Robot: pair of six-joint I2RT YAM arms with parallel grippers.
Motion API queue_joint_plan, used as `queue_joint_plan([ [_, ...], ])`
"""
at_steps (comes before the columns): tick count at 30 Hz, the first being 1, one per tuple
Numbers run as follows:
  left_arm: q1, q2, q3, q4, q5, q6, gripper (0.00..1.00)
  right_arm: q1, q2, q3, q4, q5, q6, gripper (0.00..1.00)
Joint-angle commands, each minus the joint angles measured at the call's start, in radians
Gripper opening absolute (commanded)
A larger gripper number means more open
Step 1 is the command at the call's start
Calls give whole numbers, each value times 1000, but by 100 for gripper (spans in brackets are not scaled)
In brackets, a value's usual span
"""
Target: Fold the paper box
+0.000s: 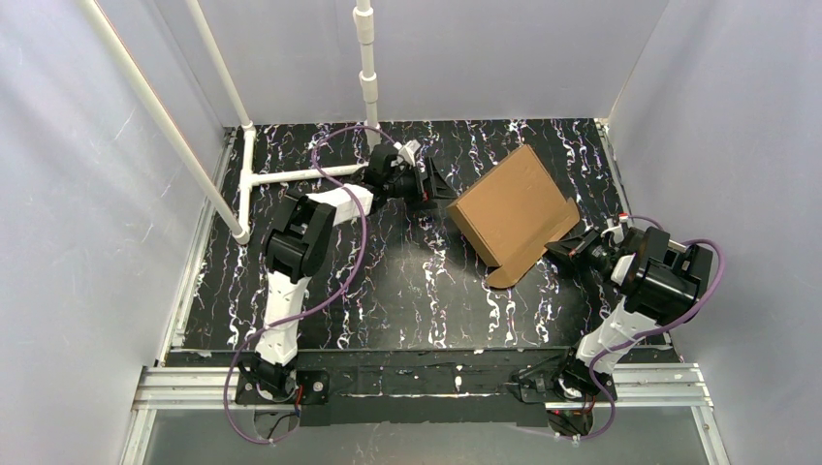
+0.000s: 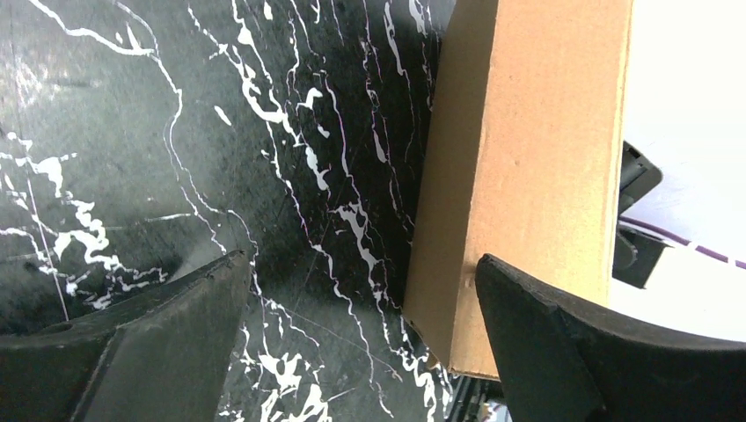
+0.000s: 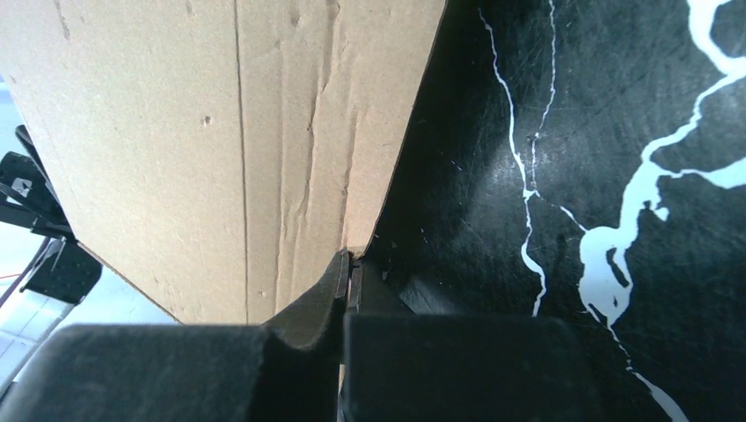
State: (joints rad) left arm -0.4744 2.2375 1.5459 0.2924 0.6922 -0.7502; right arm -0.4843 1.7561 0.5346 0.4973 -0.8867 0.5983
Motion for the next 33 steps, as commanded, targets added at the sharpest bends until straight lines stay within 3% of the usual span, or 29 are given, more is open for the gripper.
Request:
queue_joint_plan([
  [1, -4, -73, -79, 136, 18, -161, 98, 4, 28, 8, -27, 24, -37, 1],
  [12, -4, -116, -200, 443, -41, -445, 98, 4, 31, 7, 0, 7, -7, 1],
  [23, -5, -169, -318, 629, -171, -609, 98, 5, 43, 11, 17, -11, 17, 1],
  [33, -23, -124, -255, 699, -31, -584, 98, 4, 52, 17, 23, -12, 25, 1],
])
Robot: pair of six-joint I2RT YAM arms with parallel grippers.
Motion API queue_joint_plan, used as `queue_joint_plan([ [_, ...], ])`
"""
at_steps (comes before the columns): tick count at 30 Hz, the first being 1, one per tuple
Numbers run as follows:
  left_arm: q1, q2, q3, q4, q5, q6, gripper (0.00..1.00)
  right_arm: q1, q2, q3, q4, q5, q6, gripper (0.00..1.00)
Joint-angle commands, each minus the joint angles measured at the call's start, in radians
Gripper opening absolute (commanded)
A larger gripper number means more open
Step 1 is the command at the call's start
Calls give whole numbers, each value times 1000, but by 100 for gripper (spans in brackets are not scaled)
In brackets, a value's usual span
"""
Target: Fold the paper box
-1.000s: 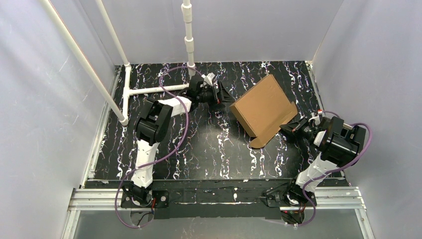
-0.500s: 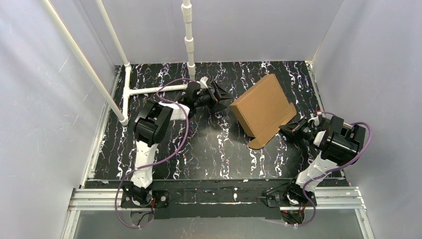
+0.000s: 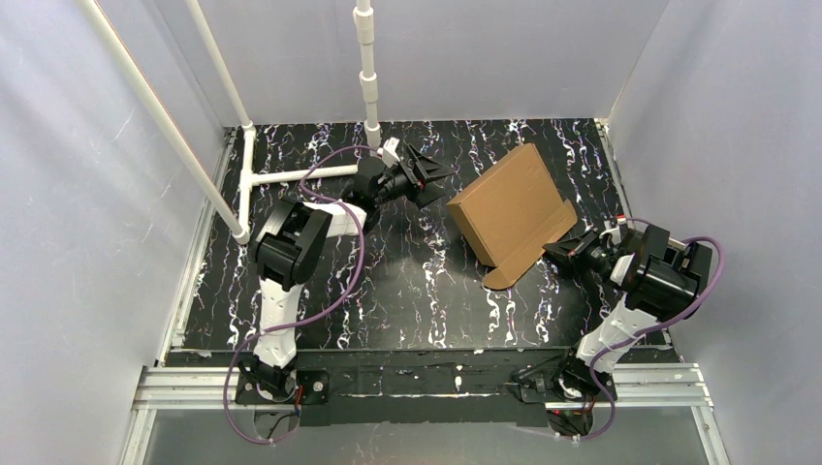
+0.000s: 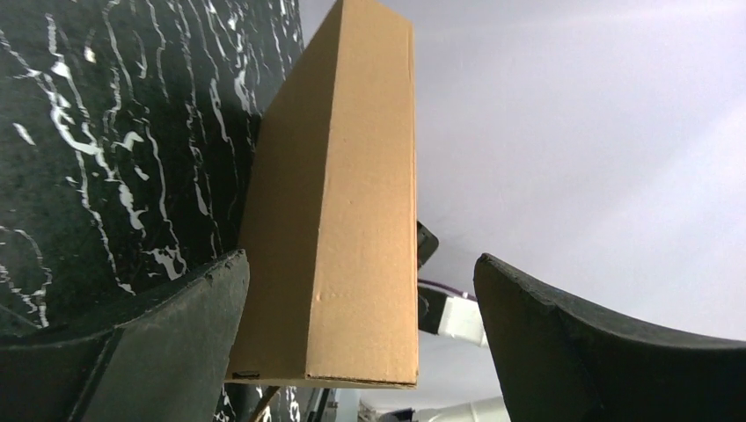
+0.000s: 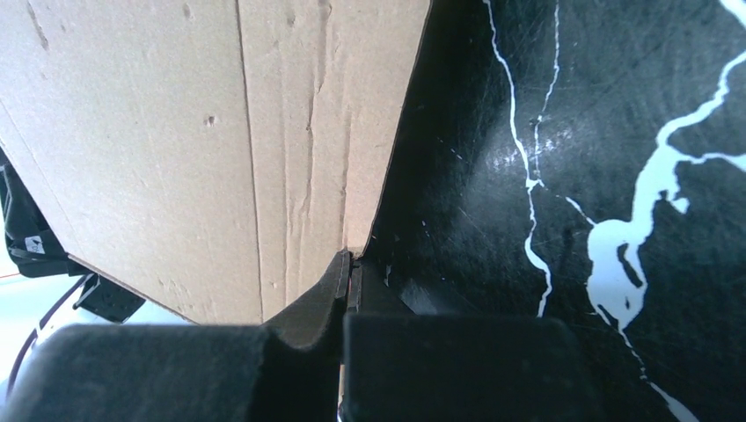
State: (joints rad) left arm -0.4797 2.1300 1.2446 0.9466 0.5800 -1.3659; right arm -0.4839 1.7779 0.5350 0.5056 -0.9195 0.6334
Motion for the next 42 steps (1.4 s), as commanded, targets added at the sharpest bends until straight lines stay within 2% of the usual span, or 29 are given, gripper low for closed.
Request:
queue_joint_plan([
  [1, -21, -12, 49, 40, 98, 41, 98, 4, 31, 17, 15, 21, -8, 1],
  [18, -70, -71, -14, 23, 172, 179, 98, 5, 39, 23, 23, 18, 13, 1],
  [25, -104, -99, -44, -64, 153, 306, 98, 4, 38, 26, 24, 12, 19, 1],
  [34, -212, -177, -106, -156, -98, 540, 99, 4, 52, 28, 37, 4, 40, 1],
  [42, -315, -143, -81, -168, -345, 630, 98, 4, 52, 26, 51, -1, 57, 1],
])
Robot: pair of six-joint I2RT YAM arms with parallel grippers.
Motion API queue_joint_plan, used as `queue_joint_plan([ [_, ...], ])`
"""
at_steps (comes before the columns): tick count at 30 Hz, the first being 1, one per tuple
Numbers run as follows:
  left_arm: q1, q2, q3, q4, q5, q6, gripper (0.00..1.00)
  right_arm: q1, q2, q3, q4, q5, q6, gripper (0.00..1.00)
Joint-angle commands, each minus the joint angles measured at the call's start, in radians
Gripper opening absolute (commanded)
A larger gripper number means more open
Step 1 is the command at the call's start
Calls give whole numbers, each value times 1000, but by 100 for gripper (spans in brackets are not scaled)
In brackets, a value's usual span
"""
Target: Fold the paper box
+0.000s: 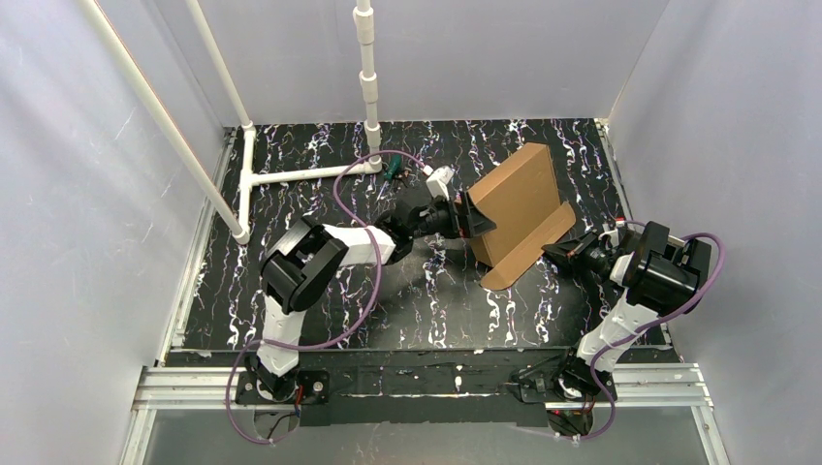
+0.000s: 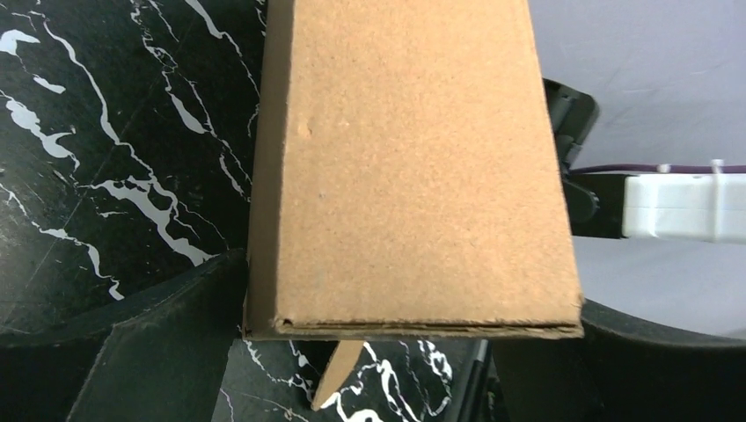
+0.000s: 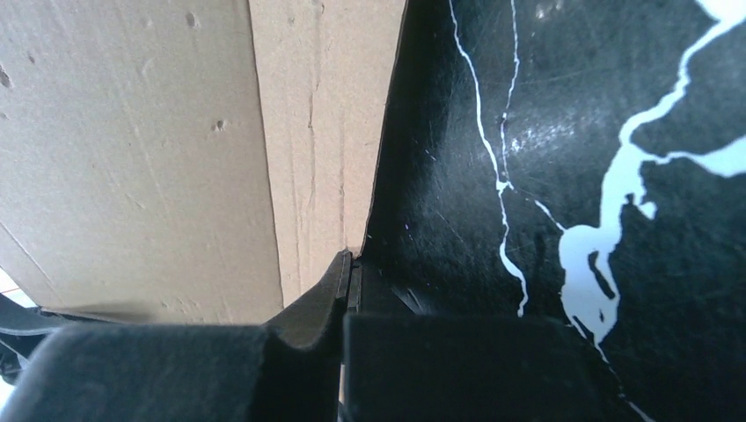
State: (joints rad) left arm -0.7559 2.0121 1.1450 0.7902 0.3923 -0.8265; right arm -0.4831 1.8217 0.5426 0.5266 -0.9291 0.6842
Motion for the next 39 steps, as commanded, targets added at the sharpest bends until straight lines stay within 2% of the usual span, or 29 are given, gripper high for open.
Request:
queue_joint_plan([
  [1, -45, -15, 27, -11, -168, 94, 95, 4, 8, 19, 31, 7, 7, 1],
  [9, -83, 24, 52, 10, -275, 150, 75, 3, 8, 18, 47, -3, 25, 1],
  [11, -90, 22, 45, 10, -299, 187, 67, 3, 10, 18, 58, -9, 36, 1],
  [12, -91, 21, 42, 11, -307, 197, 59, 4, 11, 18, 66, -13, 41, 2],
  [15, -91, 5, 22, 11, -327, 221, 41, 3, 10, 27, 72, -37, 48, 13],
  [17, -89, -16, 9, 12, -331, 231, 32, 3, 2, 33, 72, -53, 42, 22],
  [22, -71, -116, -41, 11, -322, 253, 29, 4, -30, 77, 1, -123, -35, 49],
  [25, -29, -189, -84, 1, -285, 239, 28, 3, -62, 150, -228, -153, -227, 58],
  [29, 39, -314, -140, -38, -220, 226, 24, 4, -92, 242, -542, -171, -499, 59],
  [32, 78, -411, -140, -132, -170, 282, 22, 3, -114, 280, -679, -173, -614, 59],
  [36, 84, -548, -50, -422, -165, 526, 19, 3, -161, 321, -796, -183, -748, 58],
  [39, 77, -618, 34, -670, -234, 744, 18, 4, -196, 354, -874, -185, -837, 58],
])
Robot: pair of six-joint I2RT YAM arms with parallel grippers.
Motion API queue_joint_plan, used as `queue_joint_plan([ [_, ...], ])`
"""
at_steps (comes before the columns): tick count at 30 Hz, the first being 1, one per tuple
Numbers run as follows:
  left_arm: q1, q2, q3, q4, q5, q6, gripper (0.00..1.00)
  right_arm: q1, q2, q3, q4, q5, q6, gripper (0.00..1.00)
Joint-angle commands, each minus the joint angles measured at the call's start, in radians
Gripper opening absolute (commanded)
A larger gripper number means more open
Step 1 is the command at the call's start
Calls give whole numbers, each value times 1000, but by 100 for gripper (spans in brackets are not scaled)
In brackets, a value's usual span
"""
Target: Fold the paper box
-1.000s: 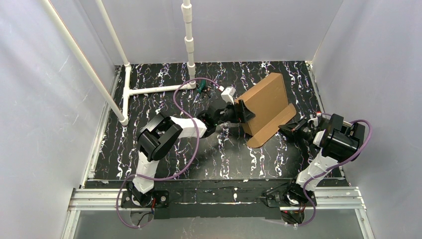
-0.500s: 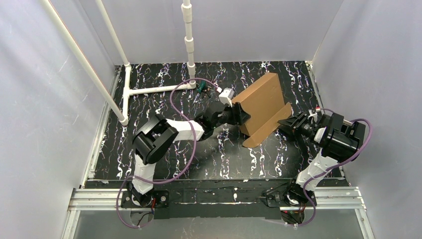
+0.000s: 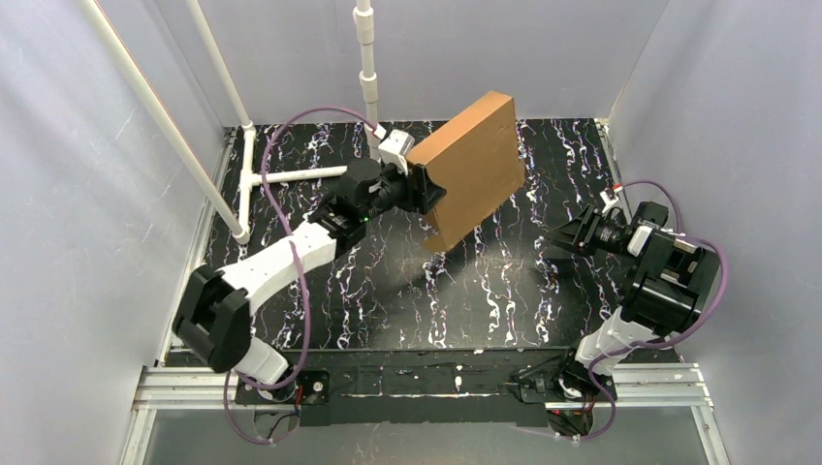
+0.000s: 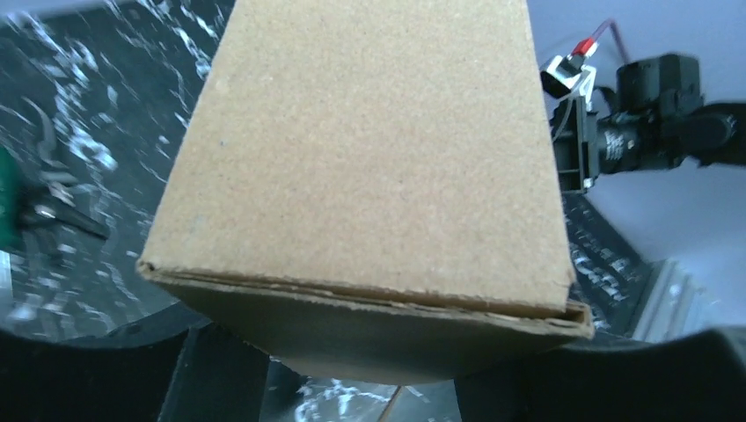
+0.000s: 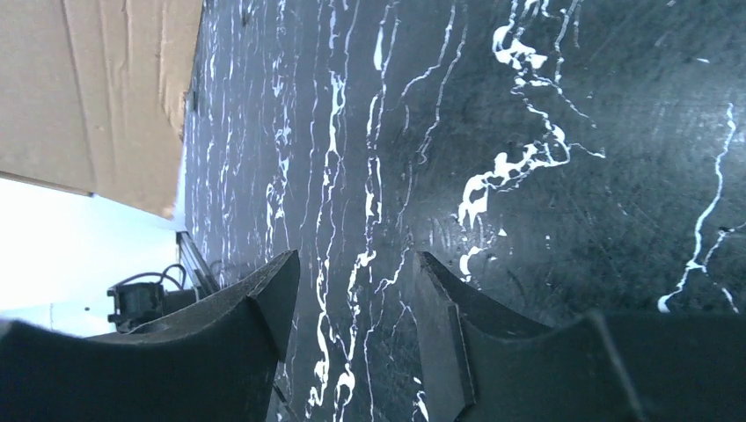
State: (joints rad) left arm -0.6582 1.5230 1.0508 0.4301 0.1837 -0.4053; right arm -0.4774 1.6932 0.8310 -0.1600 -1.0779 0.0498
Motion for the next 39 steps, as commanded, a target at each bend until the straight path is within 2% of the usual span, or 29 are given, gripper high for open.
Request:
queue_joint_plan([
  [1, -32, -141, 161, -397, -77, 408, 17, -3, -77, 79, -220, -34, -237, 58],
  [4, -107, -171, 226, -605, -246, 664, 15, -3, -91, 114, -280, -19, -295, 58],
  [8, -232, -188, 233, -668, -486, 923, 17, -4, -89, 131, -304, -12, -308, 57],
  [12, -325, -151, 226, -614, -713, 1118, 17, -3, -77, 136, -319, -19, -318, 57],
  [17, -411, -70, 141, -421, -894, 1264, 18, -9, -65, 143, -342, -22, -335, 57],
  [19, -443, -47, 122, -373, -929, 1280, 18, -8, -60, 143, -351, -22, -344, 56],
  [25, -504, 40, 84, -363, -954, 1230, 18, -7, -16, 166, -408, -43, -391, 55],
  [31, -548, 104, 65, -366, -977, 1159, 28, -8, 6, 189, -486, -65, -464, 54],
  [34, -584, 134, 58, -376, -1003, 1144, 46, -8, -1, 187, -481, -63, -462, 54],
  [39, -641, 184, 42, -390, -1068, 1088, 66, -9, 2, 189, -485, -66, -465, 54],
])
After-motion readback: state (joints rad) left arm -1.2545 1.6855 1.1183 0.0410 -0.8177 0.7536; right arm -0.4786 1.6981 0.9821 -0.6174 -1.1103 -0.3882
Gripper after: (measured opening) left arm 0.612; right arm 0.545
